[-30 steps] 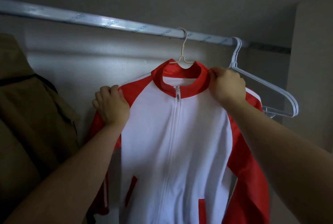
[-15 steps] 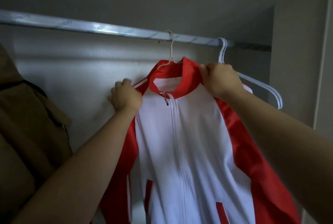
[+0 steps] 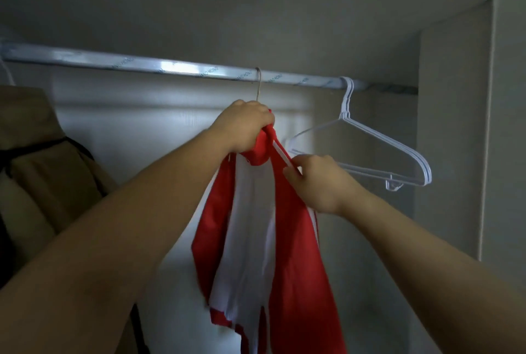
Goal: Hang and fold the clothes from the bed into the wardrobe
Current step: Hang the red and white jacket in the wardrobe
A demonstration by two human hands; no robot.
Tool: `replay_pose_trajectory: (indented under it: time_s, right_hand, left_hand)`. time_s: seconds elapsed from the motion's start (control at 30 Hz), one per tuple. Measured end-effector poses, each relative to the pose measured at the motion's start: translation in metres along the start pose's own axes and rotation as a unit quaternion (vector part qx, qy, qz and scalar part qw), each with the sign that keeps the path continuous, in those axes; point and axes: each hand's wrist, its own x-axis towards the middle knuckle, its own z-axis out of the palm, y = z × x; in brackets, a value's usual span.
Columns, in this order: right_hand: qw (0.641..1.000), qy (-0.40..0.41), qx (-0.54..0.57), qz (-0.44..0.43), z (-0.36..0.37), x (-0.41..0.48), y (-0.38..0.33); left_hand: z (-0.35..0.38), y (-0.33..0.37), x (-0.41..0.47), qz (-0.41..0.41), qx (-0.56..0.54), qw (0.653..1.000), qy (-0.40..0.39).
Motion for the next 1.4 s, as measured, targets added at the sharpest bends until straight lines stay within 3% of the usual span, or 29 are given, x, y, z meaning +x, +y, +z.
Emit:
replay_pose_trajectory:
  time_s: [0.1,0.27,0.67,0.83,0.93,1.03,1.17,1.27,1.33,1.4]
  right_hand:
    - [1.0,0.012,0.01,-0.019,0.015,-0.005,-0.032]
    - [0.996,0.022,0.073,-0.04,0.022,-0.006,-0.09]
    - [0.972,-0.023,0.184,-0.142,0.029,0.0,-0.187]
    - [0.965,-0.027,0.198,-0.17,0.037,0.003,-0.2]
    - [0.95,-0.024,0.262,-0.167,0.04,0.002,-0.199]
    - [0.938,-0.008,0.334,-0.092,0.036,0.005,-0.174]
    - [0.909,0.112,0.391,0.089,0.03,0.01,-0.104]
    - [0.875,0.184,0.403,0.194,0.021,0.001,-0.044]
    - [0.867,0.213,0.384,0.236,0.015,-0.012,-0.006]
    - [0.87,0.224,0.352,0.262,0.01,-0.028,0.026]
  left_hand:
    - [-0.019,-0.014,-0.013,-0.002,0.071,0.997,-0.025]
    - [-0.038,-0.044,-0.058,-0.09,0.025,0.995,-0.038]
    - [-0.086,-0.101,-0.147,-0.207,0.104,0.968,-0.101]
    - [-0.097,-0.103,-0.154,-0.248,0.113,0.947,-0.168]
    - [-0.107,-0.09,-0.141,-0.237,0.128,0.936,-0.225]
    - [-0.106,-0.065,-0.116,-0.217,0.133,0.941,-0.224]
    - [-0.084,-0.019,-0.064,-0.166,0.084,0.945,-0.269]
    - [-0.051,0.019,-0.022,-0.176,-0.053,0.906,-0.382]
    - [-0.027,0.05,0.008,-0.2,-0.171,0.889,-0.374]
    - [-0.005,0.082,0.033,-0.207,-0.277,0.886,-0.309]
